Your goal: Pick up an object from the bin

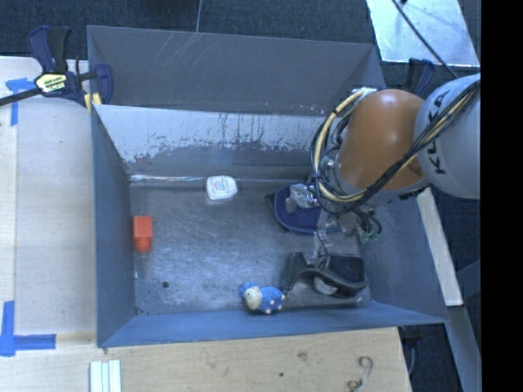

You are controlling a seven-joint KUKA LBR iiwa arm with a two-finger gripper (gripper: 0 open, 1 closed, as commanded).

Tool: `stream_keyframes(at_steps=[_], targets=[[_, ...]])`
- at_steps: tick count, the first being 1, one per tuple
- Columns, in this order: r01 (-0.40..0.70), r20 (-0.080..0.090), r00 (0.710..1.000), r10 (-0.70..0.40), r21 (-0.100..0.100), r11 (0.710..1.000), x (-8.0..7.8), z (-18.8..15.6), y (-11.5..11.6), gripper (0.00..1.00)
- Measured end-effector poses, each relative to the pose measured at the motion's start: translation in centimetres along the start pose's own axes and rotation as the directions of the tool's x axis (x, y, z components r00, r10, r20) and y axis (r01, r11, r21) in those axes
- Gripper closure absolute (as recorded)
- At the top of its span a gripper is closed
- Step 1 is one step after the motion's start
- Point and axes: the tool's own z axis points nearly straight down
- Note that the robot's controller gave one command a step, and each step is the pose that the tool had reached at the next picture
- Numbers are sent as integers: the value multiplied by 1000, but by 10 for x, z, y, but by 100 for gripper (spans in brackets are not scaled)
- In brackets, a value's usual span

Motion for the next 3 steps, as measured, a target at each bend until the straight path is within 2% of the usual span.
stream_keyframes(at_steps=[1, 2, 3], targets=[[-76, 14, 997, 76, -2, 997, -36, 42, -43, 0], [-74, 23, 997, 74, 0, 997, -38, 36, -42, 100], [242, 16, 970, -242, 7, 970, -52, -133, -44, 100]])
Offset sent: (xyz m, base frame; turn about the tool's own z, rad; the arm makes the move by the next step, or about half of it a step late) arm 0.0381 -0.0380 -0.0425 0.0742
